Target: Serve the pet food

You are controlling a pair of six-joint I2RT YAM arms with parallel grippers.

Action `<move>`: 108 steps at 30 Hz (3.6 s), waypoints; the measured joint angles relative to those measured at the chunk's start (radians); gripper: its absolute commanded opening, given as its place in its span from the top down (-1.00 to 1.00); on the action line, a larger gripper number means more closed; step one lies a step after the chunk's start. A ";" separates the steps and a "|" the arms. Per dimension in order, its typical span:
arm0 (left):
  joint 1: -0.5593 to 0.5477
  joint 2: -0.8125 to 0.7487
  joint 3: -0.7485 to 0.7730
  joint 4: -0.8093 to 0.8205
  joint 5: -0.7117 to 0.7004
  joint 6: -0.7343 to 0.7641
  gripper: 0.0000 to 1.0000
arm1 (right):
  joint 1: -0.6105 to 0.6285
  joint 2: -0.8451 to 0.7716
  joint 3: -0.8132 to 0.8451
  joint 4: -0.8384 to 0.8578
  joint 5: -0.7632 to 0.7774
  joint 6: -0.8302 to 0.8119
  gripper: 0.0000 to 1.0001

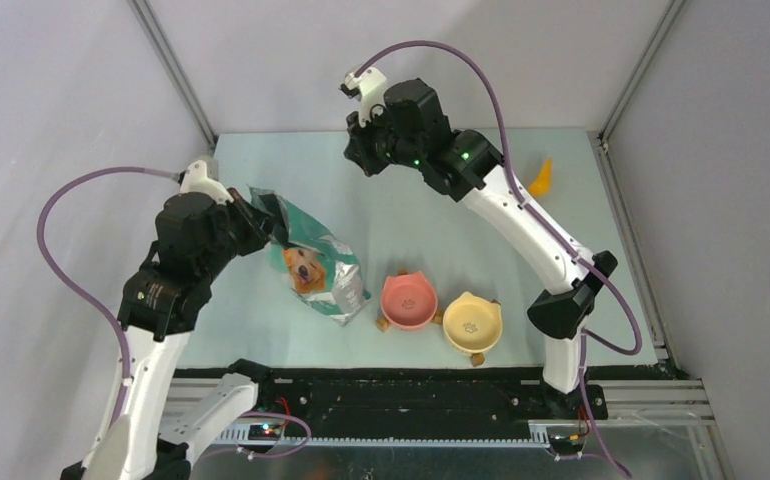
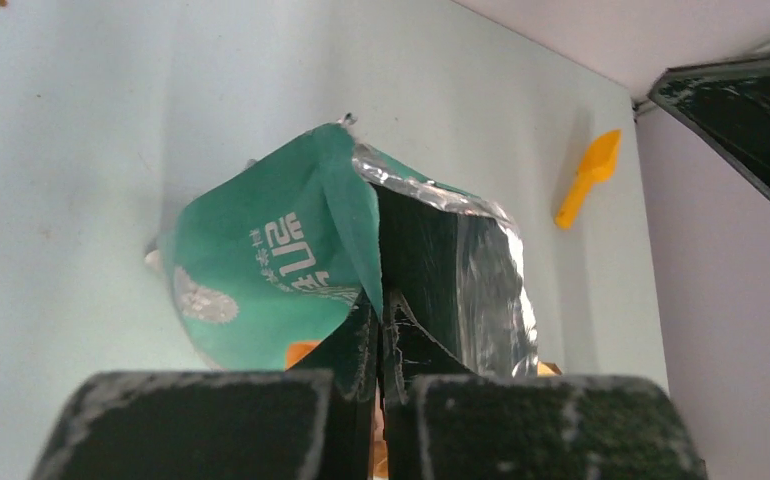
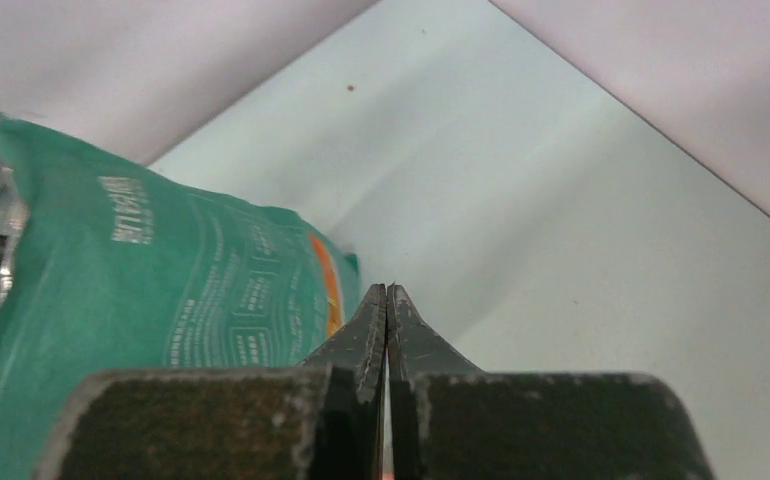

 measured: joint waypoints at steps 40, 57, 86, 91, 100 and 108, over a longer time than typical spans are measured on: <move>0.025 -0.079 -0.033 -0.006 0.053 0.022 1.00 | 0.308 0.099 0.068 -0.066 0.280 0.004 -0.27; 0.040 -0.105 -0.033 -0.009 0.075 0.026 1.00 | 0.262 0.091 0.056 -0.084 0.431 -0.175 0.82; 0.048 -0.077 0.027 0.101 0.124 -0.010 -0.24 | 0.056 -0.217 -0.336 -0.018 -0.108 -0.013 0.44; 0.049 -0.135 -0.022 0.097 0.121 -0.035 -0.98 | 0.057 -0.241 -0.343 0.038 -0.169 0.024 -0.61; 0.049 -0.250 0.028 0.069 0.073 -0.032 -0.99 | 0.010 -0.309 -0.357 0.113 -0.252 0.090 -0.99; 0.049 -0.381 -0.072 0.029 -0.010 -0.040 -0.99 | -0.181 -0.632 -0.766 0.290 -0.265 0.214 -0.99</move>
